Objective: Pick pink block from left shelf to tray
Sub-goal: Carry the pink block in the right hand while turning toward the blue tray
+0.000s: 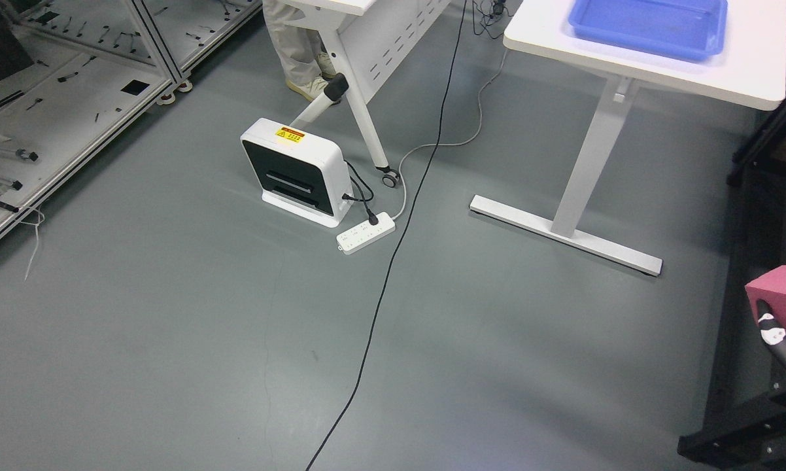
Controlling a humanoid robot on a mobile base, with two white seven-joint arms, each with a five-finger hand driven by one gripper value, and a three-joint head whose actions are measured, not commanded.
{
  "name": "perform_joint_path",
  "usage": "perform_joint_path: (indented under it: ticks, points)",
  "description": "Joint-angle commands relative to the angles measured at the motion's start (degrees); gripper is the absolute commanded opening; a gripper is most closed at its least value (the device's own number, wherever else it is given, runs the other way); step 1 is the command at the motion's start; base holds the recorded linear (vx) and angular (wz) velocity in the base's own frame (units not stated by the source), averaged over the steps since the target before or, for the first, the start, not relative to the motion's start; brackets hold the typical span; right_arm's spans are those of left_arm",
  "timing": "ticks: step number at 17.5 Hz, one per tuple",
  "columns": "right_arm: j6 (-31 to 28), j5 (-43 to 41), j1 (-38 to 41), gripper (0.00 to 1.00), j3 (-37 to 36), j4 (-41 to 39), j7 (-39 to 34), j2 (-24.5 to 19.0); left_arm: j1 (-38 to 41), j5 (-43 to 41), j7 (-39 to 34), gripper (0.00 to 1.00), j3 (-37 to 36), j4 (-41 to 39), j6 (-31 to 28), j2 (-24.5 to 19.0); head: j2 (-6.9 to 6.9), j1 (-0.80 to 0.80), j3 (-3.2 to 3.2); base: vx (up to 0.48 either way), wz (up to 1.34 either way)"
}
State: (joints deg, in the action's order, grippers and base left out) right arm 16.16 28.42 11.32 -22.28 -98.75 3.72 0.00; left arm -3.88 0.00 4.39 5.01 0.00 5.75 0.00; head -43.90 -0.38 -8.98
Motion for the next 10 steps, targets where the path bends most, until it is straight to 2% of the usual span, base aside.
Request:
perform_joint_path:
  ticks: [1, 5, 10]
  points:
    - [0.2, -0.2, 0.0, 0.01, -0.1, 0.1, -0.4, 1.0, 0.0, 0.4, 0.0, 1.00, 0.0, -1.0, 0.1, -1.0, 0.00, 0.00, 0.00, 0.168, 0.30]
    - [0.1, -0.2, 0.1, 0.01, 1.3, 0.0, -0.6, 1.0, 0.0, 0.4, 0.0, 1.00, 0.0, -1.0, 0.1, -1.0, 0.00, 0.00, 0.00, 0.214, 0.21]
    - [-0.1, -0.2, 0.2, 0.01, 1.9, 0.0, -1.3, 1.0, 0.0, 0.4, 0.0, 1.00, 0.0, -1.0, 0.1, -1.0, 0.00, 0.00, 0.00, 0.287, -0.10]
